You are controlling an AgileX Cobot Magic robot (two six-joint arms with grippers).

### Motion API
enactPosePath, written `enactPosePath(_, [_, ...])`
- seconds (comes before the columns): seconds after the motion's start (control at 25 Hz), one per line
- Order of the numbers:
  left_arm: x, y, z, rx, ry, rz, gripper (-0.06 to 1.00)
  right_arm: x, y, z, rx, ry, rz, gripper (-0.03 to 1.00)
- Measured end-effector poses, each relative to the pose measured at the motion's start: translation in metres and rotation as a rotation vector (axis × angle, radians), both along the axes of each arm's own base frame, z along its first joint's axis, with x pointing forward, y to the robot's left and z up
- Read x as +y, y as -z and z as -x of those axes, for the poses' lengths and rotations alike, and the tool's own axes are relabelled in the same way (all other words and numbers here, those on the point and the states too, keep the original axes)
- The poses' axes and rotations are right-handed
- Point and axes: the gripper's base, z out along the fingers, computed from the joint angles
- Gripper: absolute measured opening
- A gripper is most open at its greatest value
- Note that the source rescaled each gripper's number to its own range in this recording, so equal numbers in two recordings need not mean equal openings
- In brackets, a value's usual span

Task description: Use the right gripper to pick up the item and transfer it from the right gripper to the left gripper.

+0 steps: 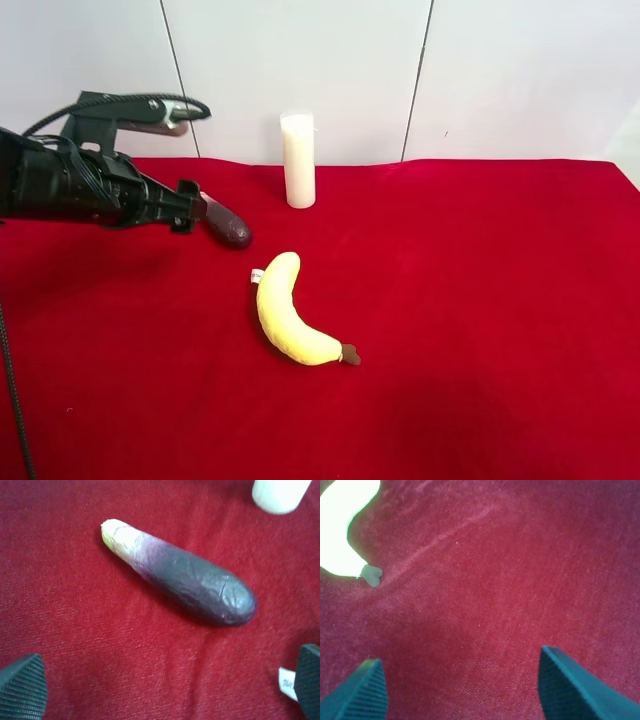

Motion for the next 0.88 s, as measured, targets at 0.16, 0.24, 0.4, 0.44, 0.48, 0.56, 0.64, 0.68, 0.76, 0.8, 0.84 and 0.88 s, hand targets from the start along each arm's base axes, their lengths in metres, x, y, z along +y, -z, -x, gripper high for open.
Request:
enactPosePath(0.16, [0.007, -0.011, 0.015, -0.038, 0.037, -0.028, 1.00, 0.000, 0.000, 0.000, 0.000, 0.000, 0.000, 0.33])
enactPosePath(0.24, [0.012, -0.016, 0.022, -0.062, 0.050, -0.056, 1.00, 0.000, 0.000, 0.000, 0.000, 0.000, 0.000, 0.33])
enactPosePath(0.4, [0.017, -0.028, 0.028, -0.106, 0.053, -0.075, 1.00, 0.000, 0.000, 0.000, 0.000, 0.000, 0.000, 0.33])
enactPosePath(0.44, [0.017, -0.029, 0.028, -0.110, 0.053, -0.075, 1.00, 0.000, 0.000, 0.000, 0.000, 0.000, 0.000, 0.33])
enactPosePath(0.48, [0.017, -0.029, 0.028, -0.111, 0.054, -0.076, 1.00, 0.000, 0.000, 0.000, 0.000, 0.000, 0.000, 0.33])
enactPosePath(0.56, [0.017, -0.029, 0.028, -0.111, 0.054, -0.077, 1.00, 0.000, 0.000, 0.000, 0.000, 0.000, 0.000, 0.33])
enactPosePath(0.64, [0.017, -0.029, 0.028, -0.111, 0.051, -0.079, 1.00, 0.000, 0.000, 0.000, 0.000, 0.000, 0.000, 0.33])
enactPosePath(0.68, [0.018, -0.029, 0.028, -0.111, 0.051, -0.080, 1.00, 0.000, 0.000, 0.000, 0.000, 0.000, 0.000, 0.33])
enactPosePath(0.76, [0.017, -0.029, 0.028, -0.111, 0.051, -0.071, 1.00, 0.000, 0.000, 0.000, 0.000, 0.000, 0.000, 0.33])
enactPosePath(0.8, [0.017, -0.029, 0.029, -0.110, 0.049, -0.064, 1.00, 0.000, 0.000, 0.000, 0.000, 0.000, 0.000, 0.33])
enactPosePath(0.84, [0.015, -0.029, 0.029, -0.110, 0.049, -0.056, 1.00, 0.000, 0.000, 0.000, 0.000, 0.000, 0.000, 0.33])
enactPosePath(0.88, [0.013, -0.029, 0.030, -0.109, 0.055, -0.049, 1.00, 0.000, 0.000, 0.000, 0.000, 0.000, 0.000, 0.33])
